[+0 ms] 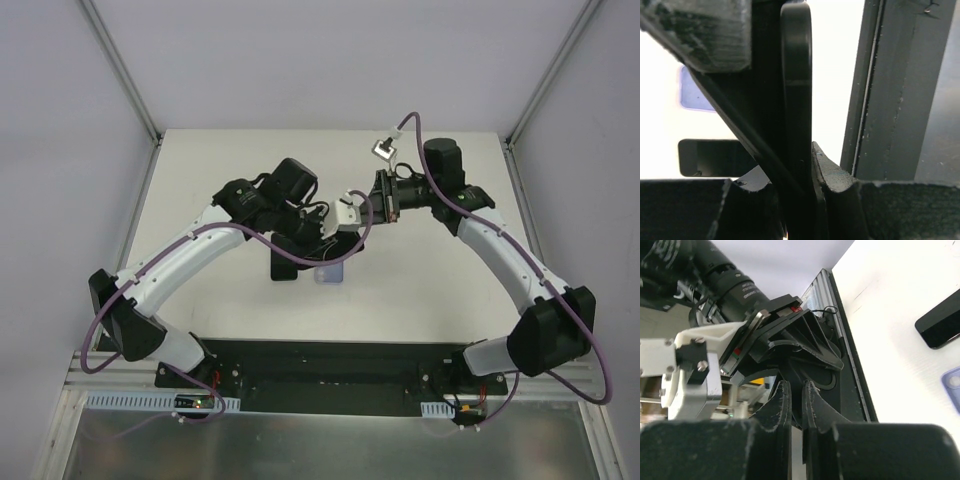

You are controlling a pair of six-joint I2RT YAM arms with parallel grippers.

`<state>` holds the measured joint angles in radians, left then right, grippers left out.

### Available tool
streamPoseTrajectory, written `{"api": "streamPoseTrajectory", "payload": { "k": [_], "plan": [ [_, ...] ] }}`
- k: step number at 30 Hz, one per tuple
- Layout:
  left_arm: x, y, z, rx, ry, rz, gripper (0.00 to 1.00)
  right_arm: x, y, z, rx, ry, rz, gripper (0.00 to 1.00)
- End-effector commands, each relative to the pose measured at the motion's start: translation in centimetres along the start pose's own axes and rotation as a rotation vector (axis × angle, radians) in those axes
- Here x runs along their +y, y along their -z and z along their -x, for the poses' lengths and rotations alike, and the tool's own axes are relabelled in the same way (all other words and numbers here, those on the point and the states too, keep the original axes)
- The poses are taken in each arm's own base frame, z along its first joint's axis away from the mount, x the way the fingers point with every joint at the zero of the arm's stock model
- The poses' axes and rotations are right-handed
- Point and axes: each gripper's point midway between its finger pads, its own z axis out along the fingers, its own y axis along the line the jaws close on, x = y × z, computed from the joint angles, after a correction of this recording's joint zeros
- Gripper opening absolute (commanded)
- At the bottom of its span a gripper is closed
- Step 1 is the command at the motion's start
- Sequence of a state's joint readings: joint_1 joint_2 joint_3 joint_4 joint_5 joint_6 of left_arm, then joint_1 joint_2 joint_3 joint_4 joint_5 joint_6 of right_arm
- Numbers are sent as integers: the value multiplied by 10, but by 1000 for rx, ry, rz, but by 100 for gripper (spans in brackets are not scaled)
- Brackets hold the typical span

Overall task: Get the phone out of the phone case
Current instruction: Remove the phone case from the phone.

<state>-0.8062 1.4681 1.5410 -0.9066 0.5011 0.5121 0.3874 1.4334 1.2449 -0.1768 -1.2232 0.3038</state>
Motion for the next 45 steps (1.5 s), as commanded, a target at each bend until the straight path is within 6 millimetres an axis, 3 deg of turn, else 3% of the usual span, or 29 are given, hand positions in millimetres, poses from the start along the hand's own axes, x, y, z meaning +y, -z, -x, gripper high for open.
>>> {"api": "streamPoseTrajectory", "payload": {
  "k": [1, 5, 19, 34, 40, 45],
  "plan": [
    [-34, 36, 64, -256, -126, -119, 0, -23, 8, 2, -77, 211, -171, 0],
    [-31, 46, 68, -307, -67, -138, 0, -16, 14, -9, -71, 351, -182, 0],
    [-27, 56, 84, -396, 10, -204, 0, -19, 5, -39, 39, 463, -225, 0],
    [-13, 68, 91, -461, 54, -195, 0, -16, -4, -68, 128, 460, -146, 30],
    [-11, 72, 91, -470, 51, -180, 0, -14, -7, -71, 133, 420, -117, 52],
    [-4, 71, 90, -465, 55, -145, 0, -12, -10, -77, 151, 377, -77, 57]
  ]
}}
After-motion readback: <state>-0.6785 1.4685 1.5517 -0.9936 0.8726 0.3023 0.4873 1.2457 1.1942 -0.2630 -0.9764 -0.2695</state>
